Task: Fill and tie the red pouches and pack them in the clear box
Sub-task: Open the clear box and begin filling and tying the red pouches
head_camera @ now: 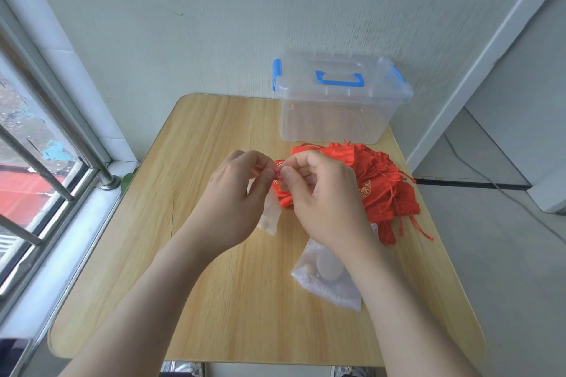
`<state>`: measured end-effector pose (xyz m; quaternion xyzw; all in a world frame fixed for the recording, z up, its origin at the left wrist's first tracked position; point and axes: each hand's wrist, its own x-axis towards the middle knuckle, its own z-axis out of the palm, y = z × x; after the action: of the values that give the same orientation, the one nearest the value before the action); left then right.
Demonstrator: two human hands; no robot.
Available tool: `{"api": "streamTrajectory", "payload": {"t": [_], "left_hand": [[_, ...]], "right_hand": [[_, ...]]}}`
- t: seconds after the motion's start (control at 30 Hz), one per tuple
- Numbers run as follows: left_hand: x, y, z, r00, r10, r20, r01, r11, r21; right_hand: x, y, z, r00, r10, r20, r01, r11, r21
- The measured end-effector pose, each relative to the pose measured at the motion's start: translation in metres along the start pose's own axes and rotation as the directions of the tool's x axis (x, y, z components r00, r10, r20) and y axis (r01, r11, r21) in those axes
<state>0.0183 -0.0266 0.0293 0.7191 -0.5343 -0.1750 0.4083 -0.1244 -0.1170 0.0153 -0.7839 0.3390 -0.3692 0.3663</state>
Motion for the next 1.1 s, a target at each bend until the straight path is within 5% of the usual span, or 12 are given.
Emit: {"api": "streamTrajectory", "payload": {"t": [0.2, 0.43, 0.73, 0.9, 1.1], "left_hand": [[0.003, -0.003, -0.005, 0.989, -0.093, 0.115, 0.106, 0.988, -0.113], [0.002, 0.003, -0.006, 0.982, -0.114, 0.151, 0.152, 0.949, -0.274], [0.002, -0.002, -0.01, 0.986, -0.122, 0.112, 0.147, 0.957, -0.25], [0.0, 0.002, -0.011, 0.98, -0.097, 0.172, 0.141, 0.952, -0.27], [0.0, 0.004, -0.011, 0.993, -0.094, 0.072, 0.114, 0.923, -0.368]], "right_hand": [[0.004, 0.002, -0.002, 0.985, 0.141, 0.098, -0.158, 0.968, 0.196], [-0.001, -0.003, 0.001, 0.997, -0.05, 0.056, 0.047, 0.998, 0.04], [-0.003, 0.0, -0.001, 0.986, -0.167, 0.007, 0.167, 0.984, -0.057], [0.0, -0.003, -0.004, 0.994, -0.099, -0.045, 0.101, 0.993, 0.054], [0.002, 0.001, -0.004, 0.996, 0.059, -0.059, -0.045, 0.974, 0.224]]}}
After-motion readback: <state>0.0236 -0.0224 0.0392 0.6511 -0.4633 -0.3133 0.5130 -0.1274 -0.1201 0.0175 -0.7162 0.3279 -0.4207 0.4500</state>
